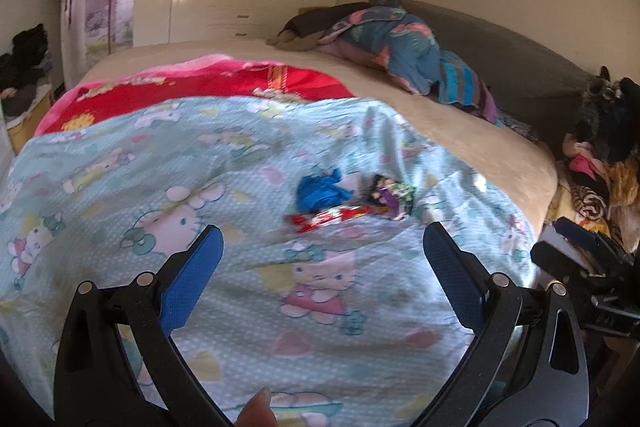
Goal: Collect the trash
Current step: 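Move both open tools back over the candy wrappers on the blanket, then grasp the red candy wrapper with the left tool while the right tool grasps the purple wrapper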
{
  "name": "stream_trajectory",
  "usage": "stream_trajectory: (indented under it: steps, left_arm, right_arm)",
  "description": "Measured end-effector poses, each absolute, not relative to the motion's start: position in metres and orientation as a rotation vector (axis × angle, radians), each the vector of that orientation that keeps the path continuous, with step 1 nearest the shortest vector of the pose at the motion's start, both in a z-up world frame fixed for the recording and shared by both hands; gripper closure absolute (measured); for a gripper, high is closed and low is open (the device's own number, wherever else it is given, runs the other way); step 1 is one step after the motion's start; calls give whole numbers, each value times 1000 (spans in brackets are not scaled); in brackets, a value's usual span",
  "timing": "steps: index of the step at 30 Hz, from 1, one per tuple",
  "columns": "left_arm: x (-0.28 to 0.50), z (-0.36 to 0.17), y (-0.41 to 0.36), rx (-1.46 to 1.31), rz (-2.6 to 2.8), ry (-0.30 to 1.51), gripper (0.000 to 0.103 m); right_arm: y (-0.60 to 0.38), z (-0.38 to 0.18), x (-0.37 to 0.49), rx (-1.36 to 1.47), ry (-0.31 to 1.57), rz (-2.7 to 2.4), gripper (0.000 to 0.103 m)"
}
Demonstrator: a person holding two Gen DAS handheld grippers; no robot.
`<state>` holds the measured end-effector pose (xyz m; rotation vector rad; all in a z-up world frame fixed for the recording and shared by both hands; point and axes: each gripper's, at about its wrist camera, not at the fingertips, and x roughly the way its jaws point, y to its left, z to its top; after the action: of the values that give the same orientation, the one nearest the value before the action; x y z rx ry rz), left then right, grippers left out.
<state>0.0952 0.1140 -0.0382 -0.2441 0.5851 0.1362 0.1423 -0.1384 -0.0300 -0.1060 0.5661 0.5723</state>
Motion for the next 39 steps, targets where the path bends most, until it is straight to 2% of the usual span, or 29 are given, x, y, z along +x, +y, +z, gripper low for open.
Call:
stream_trajectory:
  steps: [7, 17, 22, 32, 34, 36, 39]
  left_arm:
    - [110, -59, 135, -295, 144, 633, 11]
    - [151, -85, 140, -318, 105, 706, 33]
    - [178, -99, 147, -340, 78, 751, 37]
    - [211, -124, 162, -481, 57, 826, 44]
    - [215, -129, 164, -521, 41, 832, 44]
    - [220, -134, 165, -564, 28, 843, 44]
    - [227, -140, 168, -622, 11, 847, 48]
  right_arm:
    - [-112, -44, 178, -121, 602, 596, 7]
    - [-87, -73, 219, -141, 673, 622, 7]
    - [-74, -83, 235, -158, 681, 655, 10]
    - [-42, -110, 271, -215, 774, 682, 36]
    - [-39, -115, 275, -224, 794, 681, 48]
    - [-38, -119, 276, -222, 814, 687, 78]
    - [-44, -119, 270, -193, 798, 699, 85]
